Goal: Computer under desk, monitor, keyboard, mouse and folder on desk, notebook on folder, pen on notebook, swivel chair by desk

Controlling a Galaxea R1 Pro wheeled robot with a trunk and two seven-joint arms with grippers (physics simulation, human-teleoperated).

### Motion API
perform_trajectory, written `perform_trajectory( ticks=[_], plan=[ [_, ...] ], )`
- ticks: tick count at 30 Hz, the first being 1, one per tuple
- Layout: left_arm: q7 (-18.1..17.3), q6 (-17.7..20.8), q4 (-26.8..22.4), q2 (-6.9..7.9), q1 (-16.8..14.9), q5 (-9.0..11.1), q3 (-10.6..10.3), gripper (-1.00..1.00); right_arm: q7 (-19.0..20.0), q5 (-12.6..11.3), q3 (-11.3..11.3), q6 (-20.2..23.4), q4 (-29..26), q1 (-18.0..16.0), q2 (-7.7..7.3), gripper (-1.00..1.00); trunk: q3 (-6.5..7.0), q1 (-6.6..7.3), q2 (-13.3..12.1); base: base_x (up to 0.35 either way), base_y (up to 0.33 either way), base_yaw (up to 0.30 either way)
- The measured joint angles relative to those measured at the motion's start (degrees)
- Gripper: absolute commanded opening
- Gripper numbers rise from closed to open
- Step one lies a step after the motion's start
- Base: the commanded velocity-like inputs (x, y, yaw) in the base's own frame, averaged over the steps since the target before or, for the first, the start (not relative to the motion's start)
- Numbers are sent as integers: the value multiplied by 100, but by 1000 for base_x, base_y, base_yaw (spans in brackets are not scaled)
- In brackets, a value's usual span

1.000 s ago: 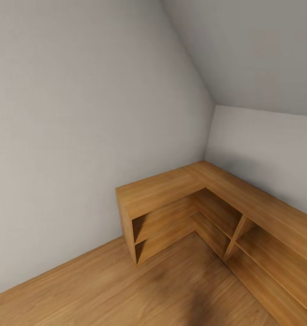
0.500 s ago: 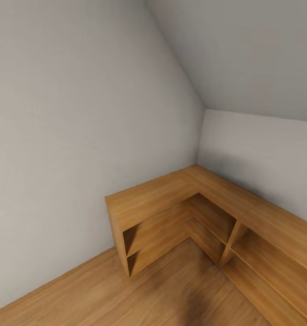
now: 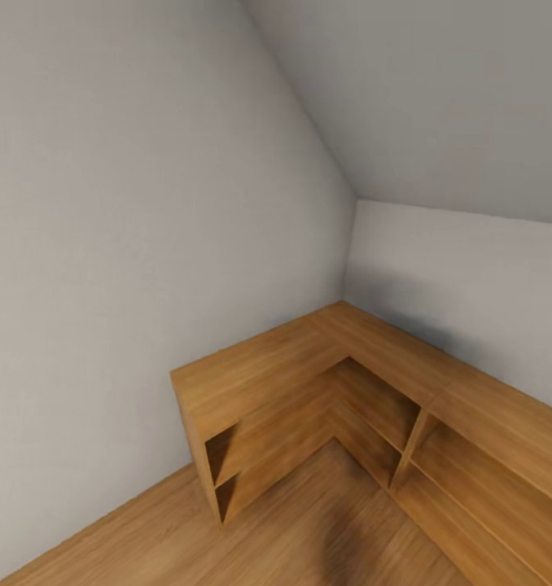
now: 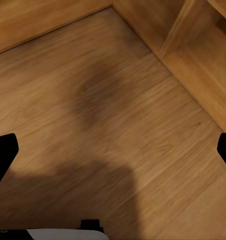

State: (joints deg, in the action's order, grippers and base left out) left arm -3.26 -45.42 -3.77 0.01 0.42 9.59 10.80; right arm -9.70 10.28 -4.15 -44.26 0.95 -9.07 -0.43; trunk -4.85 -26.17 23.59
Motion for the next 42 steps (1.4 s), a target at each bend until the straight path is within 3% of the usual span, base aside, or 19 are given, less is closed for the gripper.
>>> perform_trajectory(
  ticks=[24,32,42],
  plan=[
    [0,28,0,0,0,0,-1,100,0,5,-4,0,12,6,-30,100,30,0,0,3,0,-244],
    [0,21,0,0,0,1,7,100,-1,0,-7,-14,23,273,-121,100,29,0,0,0,0,-259],
    [0,12,0,0,0,8,8,100,1,2,1,-282,24,409,-108,100,30,0,0,0,0,-257]
  ],
)
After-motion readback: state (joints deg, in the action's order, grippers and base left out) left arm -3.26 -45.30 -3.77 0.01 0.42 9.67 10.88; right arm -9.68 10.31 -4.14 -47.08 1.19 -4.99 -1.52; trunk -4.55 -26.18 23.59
